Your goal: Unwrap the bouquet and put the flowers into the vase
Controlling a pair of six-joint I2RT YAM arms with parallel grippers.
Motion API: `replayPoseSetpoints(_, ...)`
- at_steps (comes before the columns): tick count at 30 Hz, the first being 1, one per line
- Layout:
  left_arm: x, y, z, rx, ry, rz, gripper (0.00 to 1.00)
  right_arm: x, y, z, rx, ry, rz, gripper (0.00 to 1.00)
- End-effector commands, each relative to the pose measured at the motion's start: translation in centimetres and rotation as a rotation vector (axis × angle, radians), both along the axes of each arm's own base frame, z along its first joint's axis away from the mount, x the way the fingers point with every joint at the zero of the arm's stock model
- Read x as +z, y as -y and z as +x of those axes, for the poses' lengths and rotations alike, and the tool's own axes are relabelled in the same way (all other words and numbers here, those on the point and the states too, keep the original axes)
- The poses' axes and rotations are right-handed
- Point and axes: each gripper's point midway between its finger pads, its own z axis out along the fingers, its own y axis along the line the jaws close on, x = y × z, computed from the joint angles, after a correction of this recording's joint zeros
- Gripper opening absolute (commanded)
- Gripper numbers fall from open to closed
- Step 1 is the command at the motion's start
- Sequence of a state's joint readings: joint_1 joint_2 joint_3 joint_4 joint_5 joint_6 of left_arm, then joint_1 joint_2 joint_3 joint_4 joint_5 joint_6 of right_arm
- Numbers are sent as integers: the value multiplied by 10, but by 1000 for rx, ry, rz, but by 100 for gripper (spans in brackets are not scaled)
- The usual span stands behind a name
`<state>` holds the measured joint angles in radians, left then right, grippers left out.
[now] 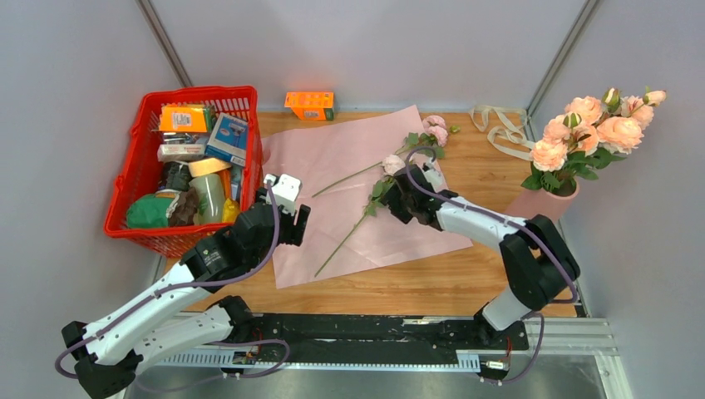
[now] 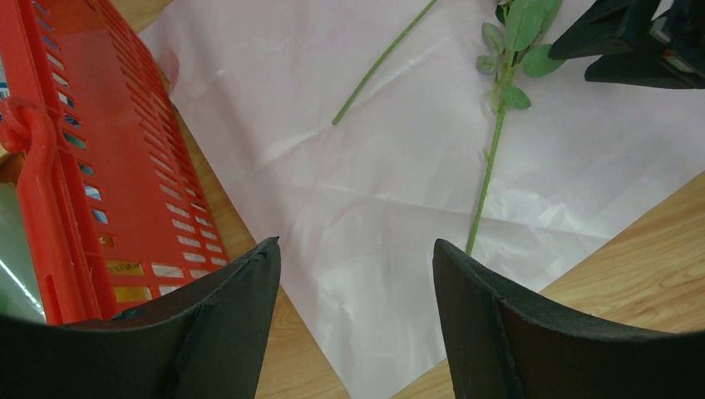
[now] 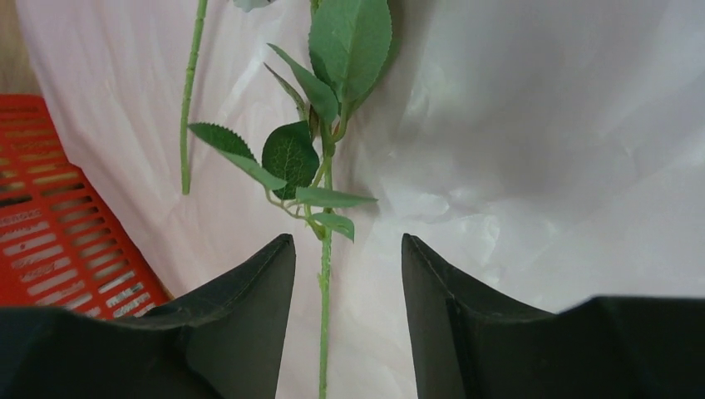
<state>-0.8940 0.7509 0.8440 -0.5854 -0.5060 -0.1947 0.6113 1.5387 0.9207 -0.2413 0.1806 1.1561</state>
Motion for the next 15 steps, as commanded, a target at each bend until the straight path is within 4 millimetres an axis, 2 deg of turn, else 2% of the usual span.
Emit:
replayPoseSetpoints(1,4,3,2,-1,15,-21,75,7,-24,27,-72,20,68,52)
replayPoseSetpoints(8,4,3,2,-2,15,-19,75,-25,-47,41,-60,-41,45,46)
replayPoseSetpoints(15,3,4,2,-5,14,-17,75,-40,-48,46,-91,-57,25,40)
